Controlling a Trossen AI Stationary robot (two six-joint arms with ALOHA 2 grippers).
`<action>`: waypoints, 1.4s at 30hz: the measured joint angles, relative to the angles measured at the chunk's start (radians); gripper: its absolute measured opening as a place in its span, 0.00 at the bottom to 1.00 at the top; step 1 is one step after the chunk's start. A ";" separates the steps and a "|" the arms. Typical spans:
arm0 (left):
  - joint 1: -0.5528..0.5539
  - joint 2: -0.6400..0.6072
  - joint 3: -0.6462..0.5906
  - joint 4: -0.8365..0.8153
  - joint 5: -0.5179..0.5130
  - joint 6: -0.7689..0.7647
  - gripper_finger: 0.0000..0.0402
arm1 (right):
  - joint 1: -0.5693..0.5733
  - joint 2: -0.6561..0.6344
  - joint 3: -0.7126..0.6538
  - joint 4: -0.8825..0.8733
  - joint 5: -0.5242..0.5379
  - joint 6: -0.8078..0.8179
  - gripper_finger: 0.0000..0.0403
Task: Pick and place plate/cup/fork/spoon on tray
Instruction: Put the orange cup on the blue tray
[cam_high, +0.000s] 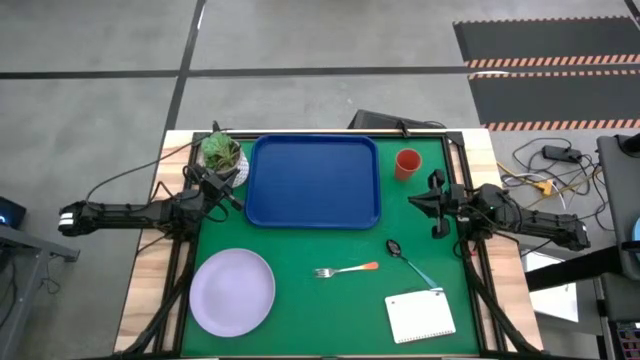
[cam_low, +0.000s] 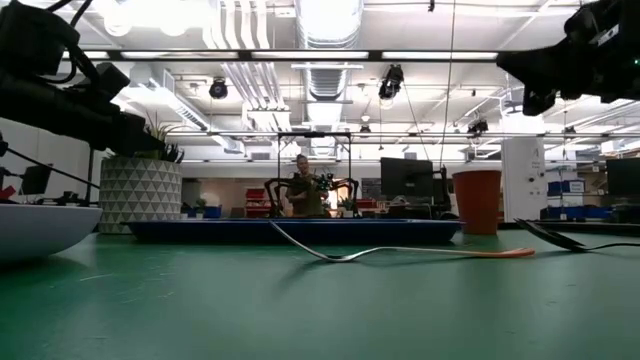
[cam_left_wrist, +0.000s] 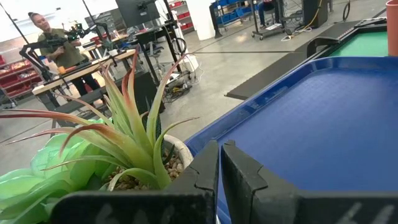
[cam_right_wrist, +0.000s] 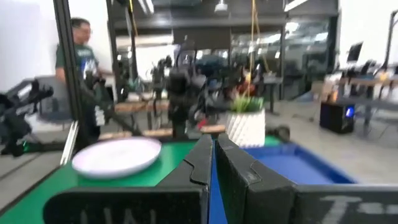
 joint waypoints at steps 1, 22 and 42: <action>0.000 0.000 0.000 0.000 0.000 0.000 0.00 | 0.000 0.000 0.000 0.017 0.001 0.000 0.02; -0.002 0.000 0.000 0.065 0.095 -0.303 0.00 | 0.000 0.000 0.000 0.083 0.046 0.088 0.02; 0.000 0.004 0.005 0.313 0.110 -0.682 0.00 | 0.000 0.163 0.015 0.223 0.318 0.107 0.02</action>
